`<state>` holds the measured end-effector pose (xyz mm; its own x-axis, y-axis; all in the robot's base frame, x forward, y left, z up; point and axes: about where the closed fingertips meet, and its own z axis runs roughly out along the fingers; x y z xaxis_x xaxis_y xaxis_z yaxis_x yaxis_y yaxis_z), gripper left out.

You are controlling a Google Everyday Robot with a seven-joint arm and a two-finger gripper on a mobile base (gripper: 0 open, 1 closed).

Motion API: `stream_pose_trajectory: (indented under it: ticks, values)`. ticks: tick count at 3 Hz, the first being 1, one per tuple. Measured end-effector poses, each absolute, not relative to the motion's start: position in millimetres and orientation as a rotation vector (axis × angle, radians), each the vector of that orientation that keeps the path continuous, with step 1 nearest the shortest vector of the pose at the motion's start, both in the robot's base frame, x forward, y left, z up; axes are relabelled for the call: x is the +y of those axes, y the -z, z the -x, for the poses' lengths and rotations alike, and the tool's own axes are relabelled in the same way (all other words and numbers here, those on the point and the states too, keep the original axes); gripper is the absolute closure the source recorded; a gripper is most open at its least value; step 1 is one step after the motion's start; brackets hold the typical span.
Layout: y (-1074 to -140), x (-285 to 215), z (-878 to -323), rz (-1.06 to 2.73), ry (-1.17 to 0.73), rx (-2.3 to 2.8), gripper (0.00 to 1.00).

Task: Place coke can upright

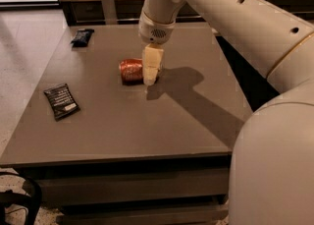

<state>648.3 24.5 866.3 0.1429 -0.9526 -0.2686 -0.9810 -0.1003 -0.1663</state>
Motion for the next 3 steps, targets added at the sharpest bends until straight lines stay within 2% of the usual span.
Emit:
stream_pose_trajectory:
  ticks: [3]
  values:
    - [-837.6, 51.1, -641.5, 2.178, -0.146, 1.943, 0.0]
